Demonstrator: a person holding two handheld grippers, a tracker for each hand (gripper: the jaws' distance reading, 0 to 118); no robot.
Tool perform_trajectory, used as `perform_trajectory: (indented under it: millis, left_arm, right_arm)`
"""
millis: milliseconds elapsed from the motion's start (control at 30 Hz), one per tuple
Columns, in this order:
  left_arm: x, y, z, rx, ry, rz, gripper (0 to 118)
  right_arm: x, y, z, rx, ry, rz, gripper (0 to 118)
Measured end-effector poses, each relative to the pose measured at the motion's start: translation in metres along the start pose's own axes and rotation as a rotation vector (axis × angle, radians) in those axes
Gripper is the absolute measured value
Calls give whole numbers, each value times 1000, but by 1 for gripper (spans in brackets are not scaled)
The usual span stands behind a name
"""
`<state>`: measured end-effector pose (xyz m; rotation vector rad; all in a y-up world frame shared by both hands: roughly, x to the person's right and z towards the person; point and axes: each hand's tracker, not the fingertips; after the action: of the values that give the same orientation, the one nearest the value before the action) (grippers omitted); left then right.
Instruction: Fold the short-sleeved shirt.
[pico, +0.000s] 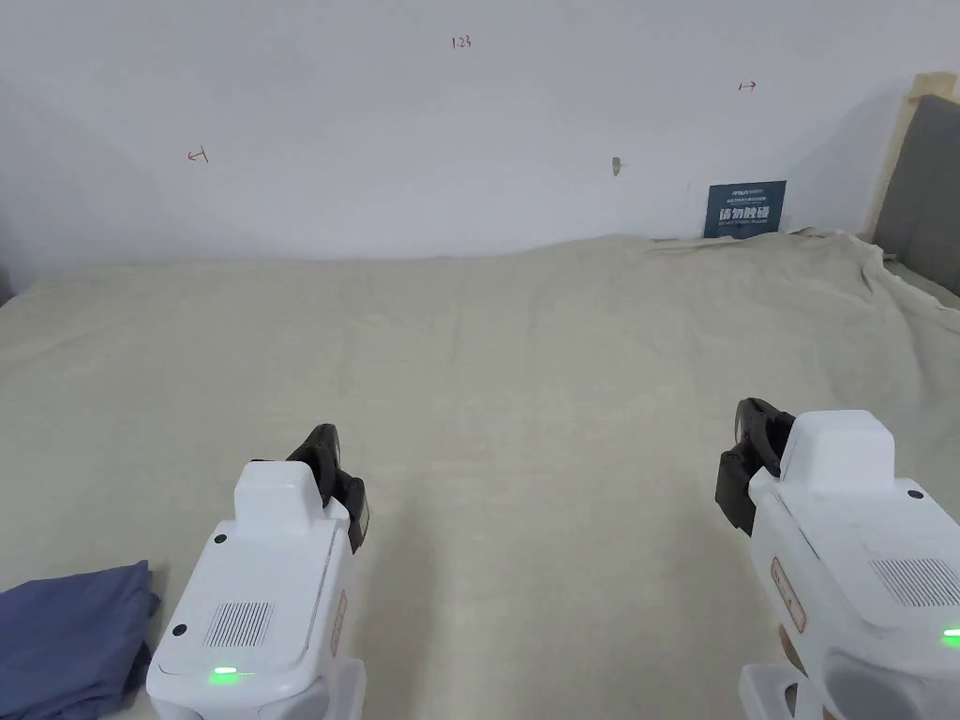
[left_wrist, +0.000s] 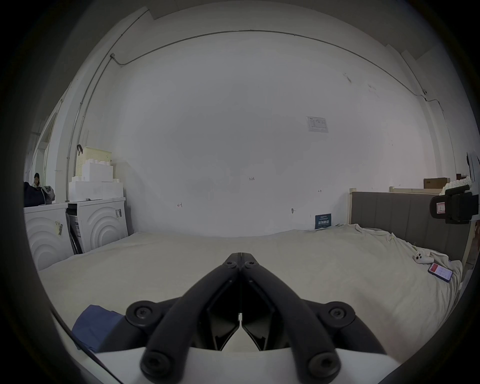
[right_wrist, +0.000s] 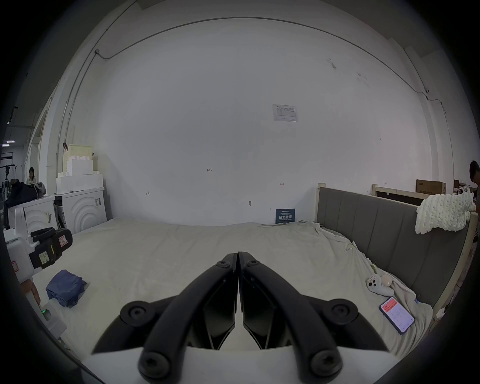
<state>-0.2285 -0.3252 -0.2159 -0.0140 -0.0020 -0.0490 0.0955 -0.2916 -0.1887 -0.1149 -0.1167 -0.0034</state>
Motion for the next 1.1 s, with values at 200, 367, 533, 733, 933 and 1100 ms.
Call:
perform_trajectory:
  millis: [200, 367, 533, 733, 933, 1100]
  left_arm:
    - [0, 0, 0, 4, 3, -2, 0]
    - [0, 0, 1, 5, 4, -1, 0]
    - [-1, -1, 1, 4, 8, -1, 0]
    - [-1, 0, 1, 6, 6, -12, 0]
    - [-2, 0, 1, 4, 11, -6, 0]
    - [-4, 0, 0, 4, 15, -5, 0]
  right_arm:
    - [0, 0, 1, 0, 1, 2, 1]
    - [1, 1, 2, 3, -2, 5, 1]
    - [1, 2, 1, 4, -2, 7, 1]
    - [0, 2, 1, 3, -1, 9, 1]
    - [0, 2, 1, 2, -2, 9, 1]
    - [0, 1, 1, 2, -7, 9, 1]
